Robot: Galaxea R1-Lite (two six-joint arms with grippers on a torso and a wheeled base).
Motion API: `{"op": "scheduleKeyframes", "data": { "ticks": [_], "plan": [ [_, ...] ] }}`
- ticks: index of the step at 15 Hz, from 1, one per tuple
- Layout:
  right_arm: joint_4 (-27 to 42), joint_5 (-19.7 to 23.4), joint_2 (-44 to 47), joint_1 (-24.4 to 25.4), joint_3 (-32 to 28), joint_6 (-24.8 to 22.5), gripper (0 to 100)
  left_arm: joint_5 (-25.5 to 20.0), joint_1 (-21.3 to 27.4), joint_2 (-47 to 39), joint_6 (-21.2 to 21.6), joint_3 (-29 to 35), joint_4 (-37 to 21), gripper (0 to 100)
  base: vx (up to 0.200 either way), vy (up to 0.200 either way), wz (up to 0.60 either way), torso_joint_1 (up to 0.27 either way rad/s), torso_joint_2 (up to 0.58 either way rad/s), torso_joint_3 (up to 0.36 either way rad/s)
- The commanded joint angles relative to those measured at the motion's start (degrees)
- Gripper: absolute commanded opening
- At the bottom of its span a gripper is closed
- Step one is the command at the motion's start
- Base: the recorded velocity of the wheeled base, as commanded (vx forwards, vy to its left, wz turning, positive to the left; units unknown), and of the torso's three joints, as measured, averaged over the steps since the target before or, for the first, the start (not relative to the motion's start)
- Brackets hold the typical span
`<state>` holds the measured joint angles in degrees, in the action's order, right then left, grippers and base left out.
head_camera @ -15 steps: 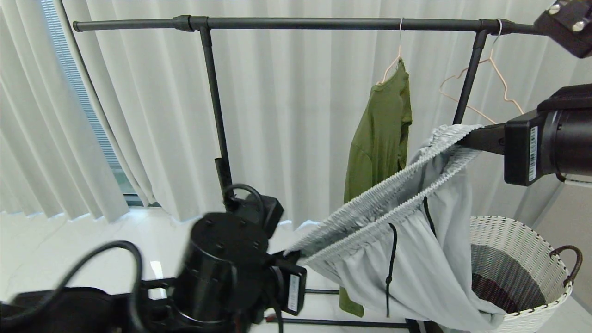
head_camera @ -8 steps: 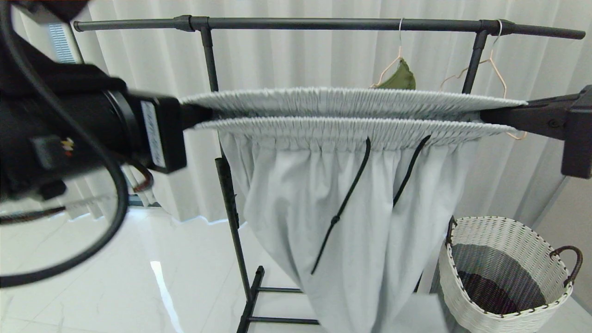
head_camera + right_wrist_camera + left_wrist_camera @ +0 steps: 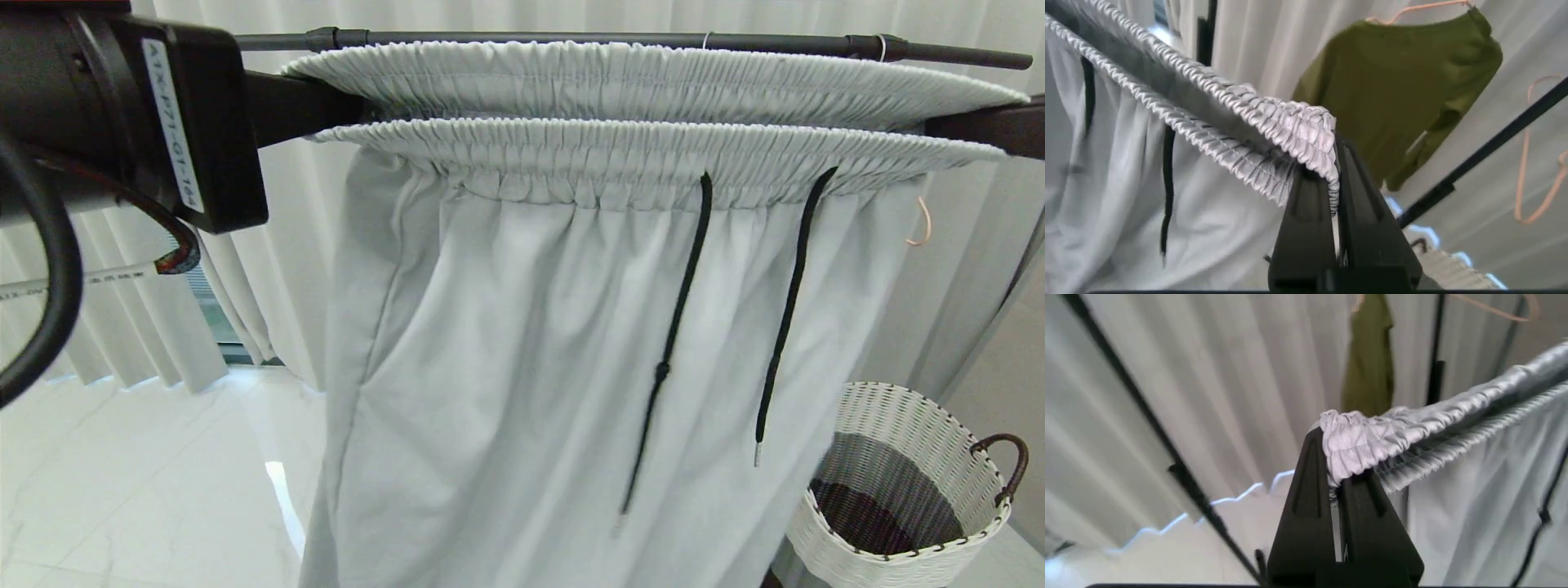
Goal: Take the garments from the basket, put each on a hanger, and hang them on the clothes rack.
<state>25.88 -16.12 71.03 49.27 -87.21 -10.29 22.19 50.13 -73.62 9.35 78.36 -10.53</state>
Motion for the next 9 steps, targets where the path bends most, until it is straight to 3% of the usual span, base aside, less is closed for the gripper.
{"op": "scheduleKeyframes", "data": {
  "ticks": [1, 4, 6, 7, 9],
  "plan": [
    [3.7, 0.0, -0.2, 0.0, -3.4, -0.3, 0, 0.0, 1.1, -0.5, -0.3, -0.1, 0.1, 0, 0.0, 0.0, 0.0, 0.0, 0.0, 0.0],
    [16.6, 0.1, -1.7, 0.0, -9.7, -0.3, 0, 0.0, 0.9, -1.1, -0.5, -0.2, 0.8, 0, 0.0, 0.0, 0.0, 0.0, 0.0, 0.0],
    [23.5, 1.7, -2.7, 0.3, -12.5, -0.3, 0, 0.0, 0.8, -2.5, -0.5, -1.4, 4.9, 0, 0.0, 0.0, 0.0, 0.0, 0.0, 0.0],
    [25.1, 4.8, -3.3, 0.9, -12.4, -0.3, 0, 0.0, 0.9, -3.4, -0.5, -2.1, 7.3, 0, 0.0, 0.0, 0.0, 0.0, 0.0, 0.0],
    [28.7, 11.5, -4.2, 7.7, -12.0, -0.1, 0, 0.0, 1.0, -5.6, -0.4, -2.6, 10.4, 0, 0.0, 0.0, 0.0, 0.0, 0.0, 0.0]
  ]
}}
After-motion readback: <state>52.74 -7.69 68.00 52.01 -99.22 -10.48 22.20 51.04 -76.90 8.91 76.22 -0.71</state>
